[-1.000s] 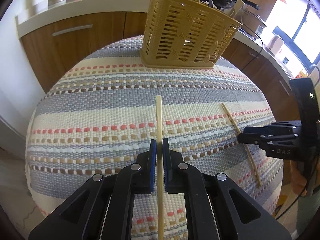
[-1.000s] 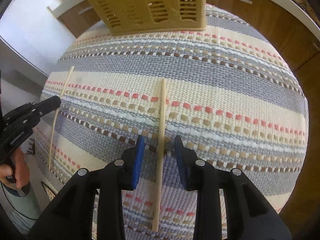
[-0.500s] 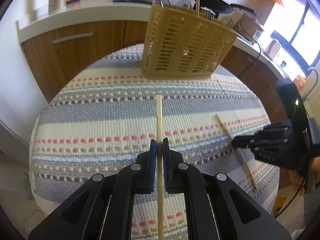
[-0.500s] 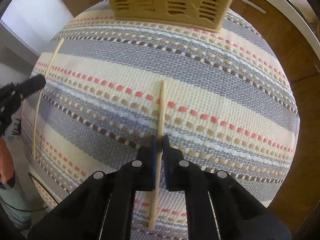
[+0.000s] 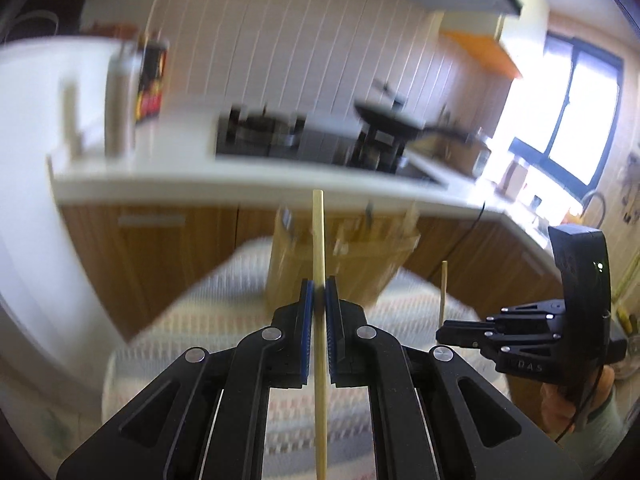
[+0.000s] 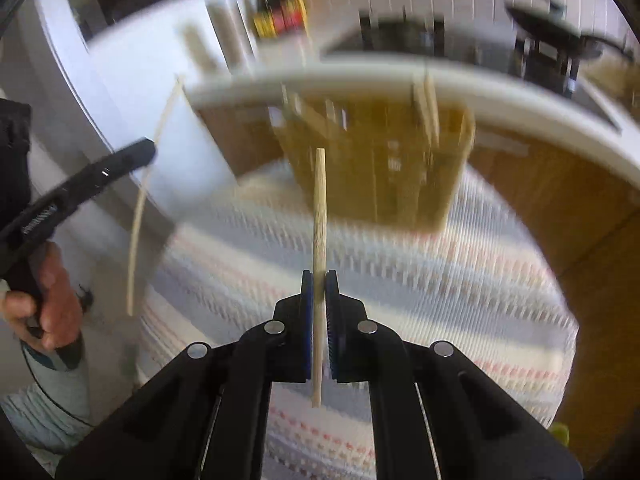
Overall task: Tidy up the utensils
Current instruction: 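Lift both chopsticks upright and carry them over the basket with both tools, then lower both chopsticks into the basket and open both tools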
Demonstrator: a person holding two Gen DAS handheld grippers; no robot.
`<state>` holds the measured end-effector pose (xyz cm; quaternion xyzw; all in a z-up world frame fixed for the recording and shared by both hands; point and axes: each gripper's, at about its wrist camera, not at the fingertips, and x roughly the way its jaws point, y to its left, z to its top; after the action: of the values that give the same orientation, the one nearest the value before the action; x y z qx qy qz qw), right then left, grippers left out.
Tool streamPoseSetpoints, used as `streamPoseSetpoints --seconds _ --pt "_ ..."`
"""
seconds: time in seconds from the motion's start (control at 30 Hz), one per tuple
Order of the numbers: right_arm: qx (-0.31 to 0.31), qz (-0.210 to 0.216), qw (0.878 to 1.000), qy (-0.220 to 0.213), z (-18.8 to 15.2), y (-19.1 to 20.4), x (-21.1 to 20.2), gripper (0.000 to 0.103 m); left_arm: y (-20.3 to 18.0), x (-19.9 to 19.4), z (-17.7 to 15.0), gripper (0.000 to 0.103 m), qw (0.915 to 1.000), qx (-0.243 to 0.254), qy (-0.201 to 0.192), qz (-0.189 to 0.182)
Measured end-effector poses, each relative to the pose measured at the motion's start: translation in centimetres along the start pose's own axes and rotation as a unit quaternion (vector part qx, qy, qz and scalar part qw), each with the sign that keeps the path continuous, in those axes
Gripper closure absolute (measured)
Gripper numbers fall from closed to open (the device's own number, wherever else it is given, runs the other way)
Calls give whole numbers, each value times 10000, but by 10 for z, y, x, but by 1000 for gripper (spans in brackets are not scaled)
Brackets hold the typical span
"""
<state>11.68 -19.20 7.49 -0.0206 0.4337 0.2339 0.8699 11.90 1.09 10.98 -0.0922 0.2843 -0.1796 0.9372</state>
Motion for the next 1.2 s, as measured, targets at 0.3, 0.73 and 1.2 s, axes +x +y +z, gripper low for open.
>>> streamPoseSetpoints --seconds 0.3,0.73,1.2 --pt "-17 188 9836 -1794 80 -7 -66 99 -25 -9 66 98 9912 224 -1293 -180" --pt "-131 -908 9535 -2872 125 -17 -74 99 -7 40 81 99 9659 -152 -2516 -582" --pt "5 -1576 9461 -2828 117 -66 -17 98 10 94 63 99 9660 -245 -2560 -269"
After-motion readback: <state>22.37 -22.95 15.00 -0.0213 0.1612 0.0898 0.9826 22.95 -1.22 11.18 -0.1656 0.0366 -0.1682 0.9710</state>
